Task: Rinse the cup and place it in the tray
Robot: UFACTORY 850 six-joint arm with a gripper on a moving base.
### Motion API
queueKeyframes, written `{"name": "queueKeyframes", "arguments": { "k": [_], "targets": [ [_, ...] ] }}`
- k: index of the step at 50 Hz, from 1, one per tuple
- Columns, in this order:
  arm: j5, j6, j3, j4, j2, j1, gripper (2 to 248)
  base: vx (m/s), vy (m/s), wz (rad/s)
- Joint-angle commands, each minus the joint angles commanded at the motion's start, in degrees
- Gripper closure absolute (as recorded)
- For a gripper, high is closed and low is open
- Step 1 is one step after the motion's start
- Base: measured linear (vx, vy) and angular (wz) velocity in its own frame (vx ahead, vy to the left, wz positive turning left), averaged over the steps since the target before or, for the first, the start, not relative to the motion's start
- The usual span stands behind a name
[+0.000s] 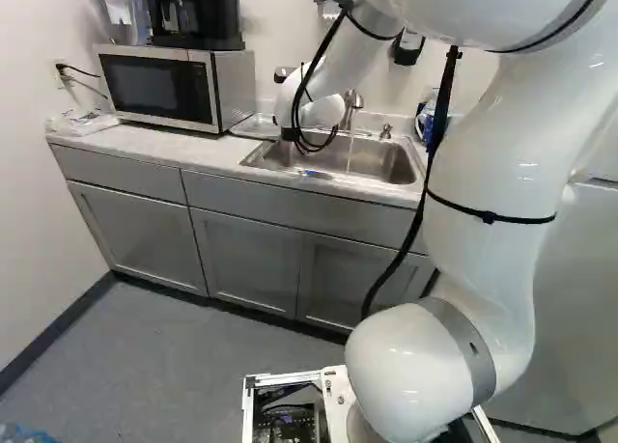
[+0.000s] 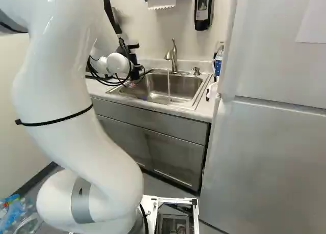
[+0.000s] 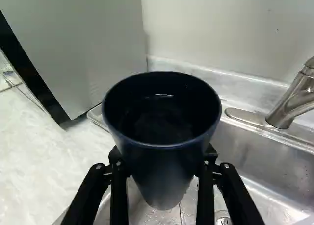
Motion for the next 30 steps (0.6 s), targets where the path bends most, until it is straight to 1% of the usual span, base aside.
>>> {"name": "queueKeyframes", "arguments": {
  "k": [4,9,30],
  "targets": [
    [0.0,0.3,0.0,0.0,0.0,0.0,126,0.0,0.0,0.0],
    [0.0,2.3,0.0,0.0,0.0,0.0,126,0.0,0.0,0.0],
    [0.0,14.5,0.0,0.0,0.0,0.0,126,0.0,0.0,0.0]
  ]
}}
